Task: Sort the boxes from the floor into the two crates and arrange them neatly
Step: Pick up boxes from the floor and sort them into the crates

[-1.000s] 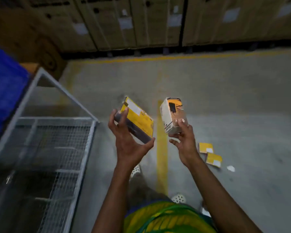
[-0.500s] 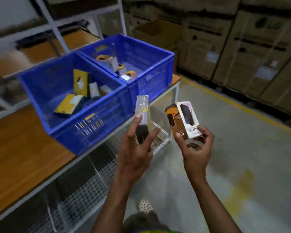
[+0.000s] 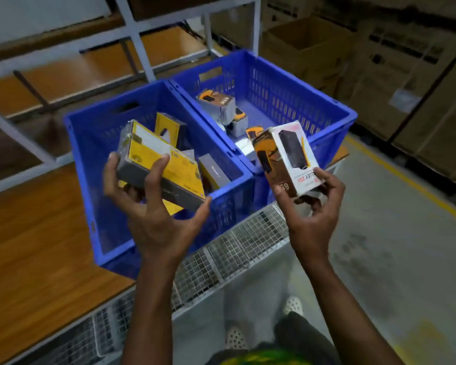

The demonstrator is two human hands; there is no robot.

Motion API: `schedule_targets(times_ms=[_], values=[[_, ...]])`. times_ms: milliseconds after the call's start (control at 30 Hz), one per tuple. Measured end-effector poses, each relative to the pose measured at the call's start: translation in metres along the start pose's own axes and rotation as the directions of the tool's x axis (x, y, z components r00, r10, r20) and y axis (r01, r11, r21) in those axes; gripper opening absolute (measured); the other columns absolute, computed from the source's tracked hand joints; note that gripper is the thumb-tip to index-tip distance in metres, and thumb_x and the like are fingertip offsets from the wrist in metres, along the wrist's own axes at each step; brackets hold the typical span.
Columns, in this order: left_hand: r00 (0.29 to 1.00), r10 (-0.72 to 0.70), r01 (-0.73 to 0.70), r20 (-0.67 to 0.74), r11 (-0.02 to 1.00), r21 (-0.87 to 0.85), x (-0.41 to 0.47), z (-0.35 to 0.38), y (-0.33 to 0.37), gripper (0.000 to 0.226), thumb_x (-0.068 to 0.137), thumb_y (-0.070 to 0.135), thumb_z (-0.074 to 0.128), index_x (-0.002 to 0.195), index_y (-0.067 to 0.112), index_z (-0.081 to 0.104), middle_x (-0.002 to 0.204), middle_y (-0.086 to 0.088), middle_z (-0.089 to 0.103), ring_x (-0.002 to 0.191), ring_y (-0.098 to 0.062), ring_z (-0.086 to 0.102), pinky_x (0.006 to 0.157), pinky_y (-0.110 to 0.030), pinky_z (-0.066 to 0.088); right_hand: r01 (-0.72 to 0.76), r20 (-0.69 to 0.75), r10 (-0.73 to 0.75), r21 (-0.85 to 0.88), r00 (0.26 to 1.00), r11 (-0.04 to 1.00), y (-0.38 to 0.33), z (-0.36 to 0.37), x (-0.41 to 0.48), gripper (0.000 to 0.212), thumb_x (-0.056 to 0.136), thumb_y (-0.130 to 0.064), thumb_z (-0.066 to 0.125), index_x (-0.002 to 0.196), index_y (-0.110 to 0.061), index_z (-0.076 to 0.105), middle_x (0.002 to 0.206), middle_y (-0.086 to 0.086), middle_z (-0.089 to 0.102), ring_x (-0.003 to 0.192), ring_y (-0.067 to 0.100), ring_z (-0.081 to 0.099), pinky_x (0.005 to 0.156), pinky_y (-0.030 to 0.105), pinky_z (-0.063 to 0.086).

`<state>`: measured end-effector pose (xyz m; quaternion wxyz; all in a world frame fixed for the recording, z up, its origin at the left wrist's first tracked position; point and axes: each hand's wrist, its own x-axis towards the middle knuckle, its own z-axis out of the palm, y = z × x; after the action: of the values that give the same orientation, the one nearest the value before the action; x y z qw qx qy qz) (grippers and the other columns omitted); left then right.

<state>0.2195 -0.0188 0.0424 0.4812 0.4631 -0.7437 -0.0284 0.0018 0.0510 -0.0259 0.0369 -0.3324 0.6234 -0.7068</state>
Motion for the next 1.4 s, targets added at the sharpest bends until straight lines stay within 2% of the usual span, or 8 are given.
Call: schedule_targets(times_ms=[300, 500, 767, 933, 1000, 1100, 1267, 1400], values=[[0.955, -0.242, 0.171, 0.171, 0.920, 0.352, 0.047, 0.043, -0.028, 0.090, 0.051, 0.030, 0.097, 0.129, 0.034, 0.053, 0.163, -0.005, 0.000, 0.109, -0.043, 0.058, 0.072, -0.050, 0.057, 0.214, 0.190, -0.186, -0.142, 0.964, 0.966, 0.034, 0.045, 0.115, 0.061, 0.079, -0.038, 0.087, 0.125, -0.011, 0.058, 0.122, -0.005, 0.057, 0.110, 0.029, 0.054, 0.094, 0.050, 0.048], [0.939, -0.315, 0.233, 0.140, 0.878, 0.418, 0.064, 0.060, -0.040, 0.085, 0.061, 0.022, 0.093, 0.134, 0.035, 0.051, 0.166, -0.002, -0.013, 0.109, -0.040, 0.059, 0.068, -0.045, 0.056, 0.297, 0.278, -0.245, -0.165, 0.929, 0.940, 0.036, 0.071, 0.156, 0.058, 0.076, -0.044, 0.087, 0.119, -0.016, 0.060, 0.114, -0.003, 0.062, 0.100, 0.027, 0.055, 0.079, 0.054, 0.051], [0.975, -0.187, 0.184, 0.122, 0.982, 0.041, 0.084, 0.082, -0.019, 0.055, 0.083, 0.027, 0.080, 0.132, 0.027, 0.057, 0.161, -0.010, 0.008, 0.112, -0.013, 0.049, 0.085, -0.024, 0.045, 0.215, 0.330, -0.196, -0.022, 0.924, 0.976, 0.020, 0.109, 0.158, 0.051, 0.085, -0.031, 0.084, 0.125, -0.027, 0.052, 0.149, 0.009, 0.043, 0.125, 0.020, 0.058, 0.088, 0.031, 0.060], [0.948, 0.016, 0.067, 0.318, 0.966, -0.249, 0.083, 0.097, 0.009, 0.048, 0.086, 0.027, 0.078, 0.130, 0.023, 0.061, 0.157, -0.009, 0.020, 0.123, -0.013, 0.051, 0.094, -0.007, 0.038, 0.245, 0.157, -0.227, -0.107, 0.961, 0.964, 0.015, 0.104, 0.130, 0.044, 0.092, -0.019, 0.077, 0.125, 0.004, 0.059, 0.136, -0.035, 0.045, 0.121, 0.010, 0.059, 0.087, 0.031, 0.059], [0.926, 0.116, 0.032, 0.359, 0.924, -0.381, 0.077, 0.101, 0.021, 0.043, 0.086, 0.023, 0.077, 0.127, 0.020, 0.063, 0.154, -0.010, 0.026, 0.122, -0.012, 0.053, 0.097, -0.018, 0.044, 0.267, 0.058, -0.261, -0.165, 0.964, 0.950, 0.014, 0.093, 0.115, 0.039, 0.093, -0.013, 0.074, 0.122, 0.009, 0.060, 0.136, -0.027, 0.051, 0.121, 0.000, 0.055, 0.091, 0.036, 0.058], [0.863, 0.293, -0.013, 0.412, 0.828, -0.561, 0.057, 0.112, 0.044, 0.041, 0.083, 0.017, 0.076, 0.123, 0.015, 0.066, 0.146, -0.011, 0.037, 0.122, -0.021, 0.055, 0.101, -0.038, 0.048, 0.201, -0.071, -0.225, -0.250, 0.972, 0.947, 0.016, 0.061, 0.079, 0.022, 0.091, -0.003, 0.073, 0.111, 0.000, 0.064, 0.136, 0.013, 0.057, 0.123, 0.002, 0.056, 0.093, 0.039, 0.056], [0.723, 0.460, 0.067, 0.516, 0.697, -0.714, 0.001, 0.143, 0.074, 0.044, 0.076, 0.004, 0.073, 0.119, 0.013, 0.069, 0.125, -0.008, 0.055, 0.114, -0.019, 0.058, 0.100, -0.038, 0.049, -0.050, -0.247, -0.073, -0.456, 0.966, 0.889, 0.025, -0.012, -0.005, 0.026, 0.089, -0.007, 0.072, 0.114, -0.009, 0.065, 0.136, 0.008, 0.054, 0.126, 0.012, 0.055, 0.089, 0.030, 0.056], [0.451, 0.575, 0.233, 0.682, 0.662, -0.712, -0.071, 0.159, 0.089, 0.042, 0.079, 0.009, 0.073, 0.119, 0.017, 0.068, 0.116, 0.001, 0.064, 0.095, -0.014, 0.062, 0.089, -0.036, 0.053, -0.400, -0.464, 0.137, -0.535, 0.875, 0.744, 0.023, -0.082, -0.097, 0.035, 0.089, -0.018, 0.075, 0.119, -0.026, 0.060, 0.136, 0.006, 0.052, 0.118, 0.017, 0.060, 0.083, 0.032, 0.059]])
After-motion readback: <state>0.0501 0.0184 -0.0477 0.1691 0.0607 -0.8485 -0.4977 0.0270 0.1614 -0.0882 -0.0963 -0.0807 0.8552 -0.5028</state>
